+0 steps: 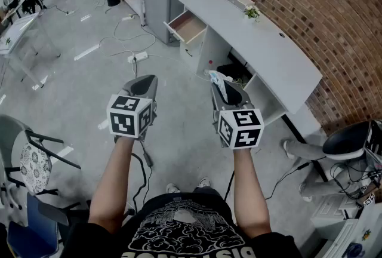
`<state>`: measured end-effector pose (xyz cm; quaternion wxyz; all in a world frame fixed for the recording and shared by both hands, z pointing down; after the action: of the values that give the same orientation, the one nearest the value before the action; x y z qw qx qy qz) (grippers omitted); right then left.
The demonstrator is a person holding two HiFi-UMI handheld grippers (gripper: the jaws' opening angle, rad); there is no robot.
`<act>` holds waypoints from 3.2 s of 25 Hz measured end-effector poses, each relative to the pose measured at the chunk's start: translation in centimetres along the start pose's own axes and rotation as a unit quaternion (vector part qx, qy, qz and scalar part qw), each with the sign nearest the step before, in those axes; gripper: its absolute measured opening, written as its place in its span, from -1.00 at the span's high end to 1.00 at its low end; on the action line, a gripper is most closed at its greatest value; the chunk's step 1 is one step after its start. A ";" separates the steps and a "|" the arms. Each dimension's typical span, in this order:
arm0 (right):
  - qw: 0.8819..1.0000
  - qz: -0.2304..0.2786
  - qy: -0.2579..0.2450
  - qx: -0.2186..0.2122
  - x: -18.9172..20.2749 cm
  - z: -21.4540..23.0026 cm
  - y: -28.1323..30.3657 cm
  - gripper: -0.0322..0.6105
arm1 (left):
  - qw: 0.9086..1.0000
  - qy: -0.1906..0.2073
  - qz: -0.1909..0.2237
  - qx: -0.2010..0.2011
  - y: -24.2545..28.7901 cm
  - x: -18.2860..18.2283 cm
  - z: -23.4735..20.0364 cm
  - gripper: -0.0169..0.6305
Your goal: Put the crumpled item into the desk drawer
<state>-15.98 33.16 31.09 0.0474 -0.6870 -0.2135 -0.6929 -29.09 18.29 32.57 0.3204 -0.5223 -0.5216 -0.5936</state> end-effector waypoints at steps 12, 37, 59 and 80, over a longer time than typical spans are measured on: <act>1.000 -0.006 0.013 -0.006 0.8 2.7 2.7 0.59 | 1.000 0.005 -0.010 -0.002 3.6 -0.1 -0.1 0.94; 0.996 -0.013 0.000 -0.089 -1.7 16.0 17.3 0.59 | 0.998 0.010 -0.024 -0.049 20.9 -5.6 -0.8 0.94; 0.992 -0.015 0.007 -0.123 -1.7 21.2 22.6 0.59 | 0.997 0.014 -0.031 -0.073 28.0 -7.7 -0.8 0.94; 0.992 -0.017 -0.001 -0.126 -2.0 20.4 29.5 0.59 | 0.996 -0.001 -0.019 -0.082 31.1 -7.9 -7.1 0.94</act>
<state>13.74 13.40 35.18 -0.0510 -0.6843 -0.1363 -0.7146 -0.33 2.41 34.49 0.2646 -0.5378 -0.4811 -0.6398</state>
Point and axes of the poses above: the fingertips, and each gripper's own axes: y forward along the fingers, z to its right, x out of its underside, the point moved 2 cm from there along -y, backward along the fingers, and after that the axes turned 3 degrees about x, right-handed, at the moved point
